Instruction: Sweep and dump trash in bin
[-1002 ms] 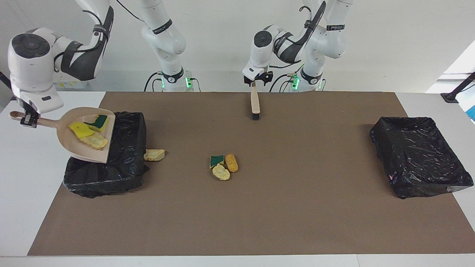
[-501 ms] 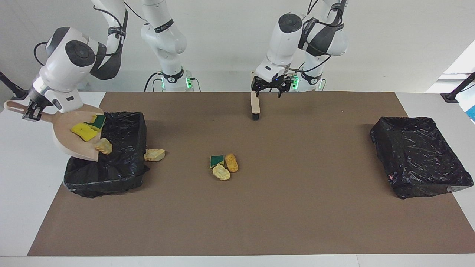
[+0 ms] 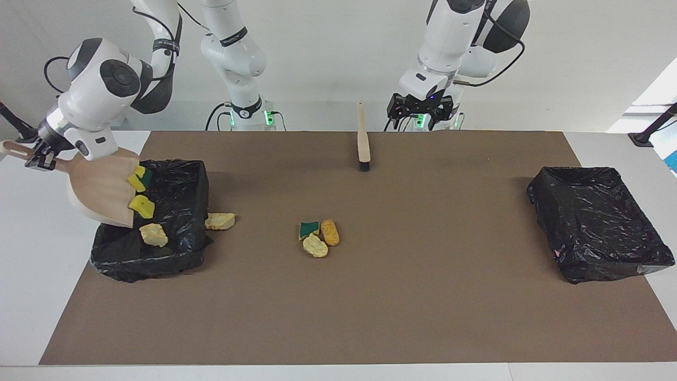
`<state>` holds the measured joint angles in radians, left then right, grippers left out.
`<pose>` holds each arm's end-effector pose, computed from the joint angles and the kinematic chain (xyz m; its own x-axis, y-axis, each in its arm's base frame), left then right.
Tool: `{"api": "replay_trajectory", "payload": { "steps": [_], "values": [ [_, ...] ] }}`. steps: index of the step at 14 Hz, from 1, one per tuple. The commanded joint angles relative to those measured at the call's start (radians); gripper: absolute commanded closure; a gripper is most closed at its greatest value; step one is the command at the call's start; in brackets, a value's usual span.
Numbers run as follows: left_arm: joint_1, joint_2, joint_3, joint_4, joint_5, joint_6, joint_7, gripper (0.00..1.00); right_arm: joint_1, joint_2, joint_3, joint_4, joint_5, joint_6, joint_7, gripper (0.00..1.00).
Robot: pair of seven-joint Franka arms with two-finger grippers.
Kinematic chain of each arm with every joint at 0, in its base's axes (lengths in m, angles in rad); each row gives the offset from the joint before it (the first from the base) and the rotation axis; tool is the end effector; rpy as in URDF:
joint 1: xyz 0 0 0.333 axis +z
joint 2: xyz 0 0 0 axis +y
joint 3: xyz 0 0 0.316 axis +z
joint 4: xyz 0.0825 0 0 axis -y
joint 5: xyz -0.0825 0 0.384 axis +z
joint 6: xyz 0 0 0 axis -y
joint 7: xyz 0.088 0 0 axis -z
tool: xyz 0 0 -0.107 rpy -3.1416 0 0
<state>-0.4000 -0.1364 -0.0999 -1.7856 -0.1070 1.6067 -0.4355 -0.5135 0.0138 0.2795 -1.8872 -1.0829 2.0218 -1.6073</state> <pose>0.4422 -0.2577 0.5989 0.9951 -0.0594 -0.0785 -0.0543 -0.9963 0.0660 0.5589 -0.1867 0.5350 -0.2044 0.5191 -0.8299 0.9752 0.1811 -0.1269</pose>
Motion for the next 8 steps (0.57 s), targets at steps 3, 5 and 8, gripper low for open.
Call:
{"api": "replay_trajectory", "payload": {
  "steps": [3, 5, 8],
  "values": [
    [0.105, 0.009, -0.003, 0.107, 0.021, -0.115, 0.127, 0.0, 0.018, -0.029, 0.003, -0.023, -0.061, 0.025, 0.013, 1.0],
    [0.139, 0.014, -0.007, 0.143, 0.056, -0.122, 0.182, 0.0, 0.032, -0.029, 0.009, 0.009, -0.054, 0.018, 0.001, 1.0],
    [0.213, 0.021, -0.007, 0.155, 0.058, -0.122, 0.243, 0.0, 0.035, -0.031, 0.014, 0.046, 0.024, 0.0, -0.035, 1.0]
  ]
}}
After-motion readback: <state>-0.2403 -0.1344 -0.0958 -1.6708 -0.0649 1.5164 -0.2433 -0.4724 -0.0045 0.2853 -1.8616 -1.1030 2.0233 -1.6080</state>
